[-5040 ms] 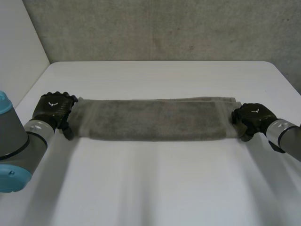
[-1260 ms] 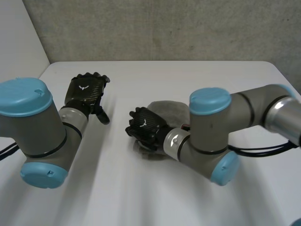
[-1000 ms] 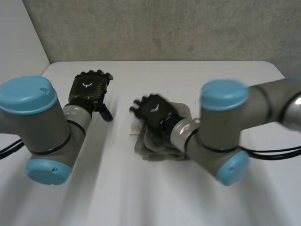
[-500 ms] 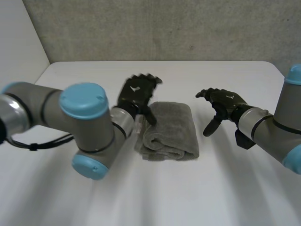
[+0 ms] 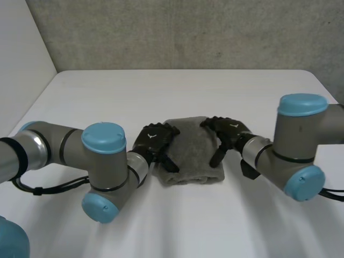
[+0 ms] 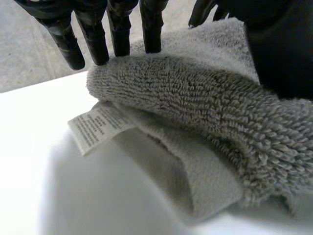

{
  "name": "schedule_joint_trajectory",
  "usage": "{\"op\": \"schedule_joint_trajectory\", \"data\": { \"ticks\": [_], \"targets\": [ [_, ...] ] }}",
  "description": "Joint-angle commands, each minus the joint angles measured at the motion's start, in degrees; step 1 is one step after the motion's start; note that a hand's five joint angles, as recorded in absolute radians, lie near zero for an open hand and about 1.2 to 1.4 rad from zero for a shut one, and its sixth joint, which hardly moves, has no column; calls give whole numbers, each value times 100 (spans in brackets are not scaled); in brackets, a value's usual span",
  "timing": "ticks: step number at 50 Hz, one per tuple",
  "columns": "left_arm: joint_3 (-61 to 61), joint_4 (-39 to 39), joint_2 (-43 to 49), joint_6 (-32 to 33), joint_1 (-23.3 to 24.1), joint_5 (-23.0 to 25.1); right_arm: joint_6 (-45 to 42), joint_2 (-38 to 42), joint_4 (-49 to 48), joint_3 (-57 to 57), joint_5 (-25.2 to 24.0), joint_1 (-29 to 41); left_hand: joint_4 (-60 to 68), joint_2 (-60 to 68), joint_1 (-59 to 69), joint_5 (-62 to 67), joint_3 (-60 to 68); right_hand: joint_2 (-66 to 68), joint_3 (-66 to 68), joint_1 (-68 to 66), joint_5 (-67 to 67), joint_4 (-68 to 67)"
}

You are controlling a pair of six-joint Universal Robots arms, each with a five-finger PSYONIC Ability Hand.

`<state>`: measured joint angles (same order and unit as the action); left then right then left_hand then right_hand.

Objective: Fold the towel.

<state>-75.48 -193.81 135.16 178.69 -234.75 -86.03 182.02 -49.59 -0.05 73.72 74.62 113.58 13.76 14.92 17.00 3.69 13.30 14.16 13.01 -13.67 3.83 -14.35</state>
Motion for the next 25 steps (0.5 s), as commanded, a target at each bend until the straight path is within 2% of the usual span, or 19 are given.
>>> {"op": "schedule_joint_trajectory", "data": {
  "ticks": [1,11,14,16,19,21,25],
  "targets": [
    [-195,36,-182,-1,-45,-19,-44,415,5,-279,192,182,-376,-134,-342,-11,-330,-416,-301,367,-383,435],
    [-204,168,-323,-1,-45,-19,-219,416,32,-280,254,200,-376,-218,-426,-95,-330,-416,-301,367,-383,435],
    [-160,370,-455,8,-54,-28,-263,161,49,-227,211,200,-376,-252,-460,-129,-330,-416,-301,367,-383,435],
    [-160,475,-640,34,-54,-28,-255,-434,58,-166,228,200,-376,-269,-477,-146,-330,-416,-301,367,-383,435],
    [-178,634,-1132,69,-89,-46,-246,-789,58,-148,254,191,-376,-336,-544,-213,-330,-416,-301,367,-383,435],
    [-169,739,-1700,35,-167,-46,-220,-1436,49,-156,272,130,-376,-353,-561,-230,-330,-416,-301,367,-383,435],
    [-108,941,-2257,8,-326,-81,-202,-1984,120,-236,439,103,-376,-353,-561,-230,-330,-416,-301,367,-383,435]
  ]
}}
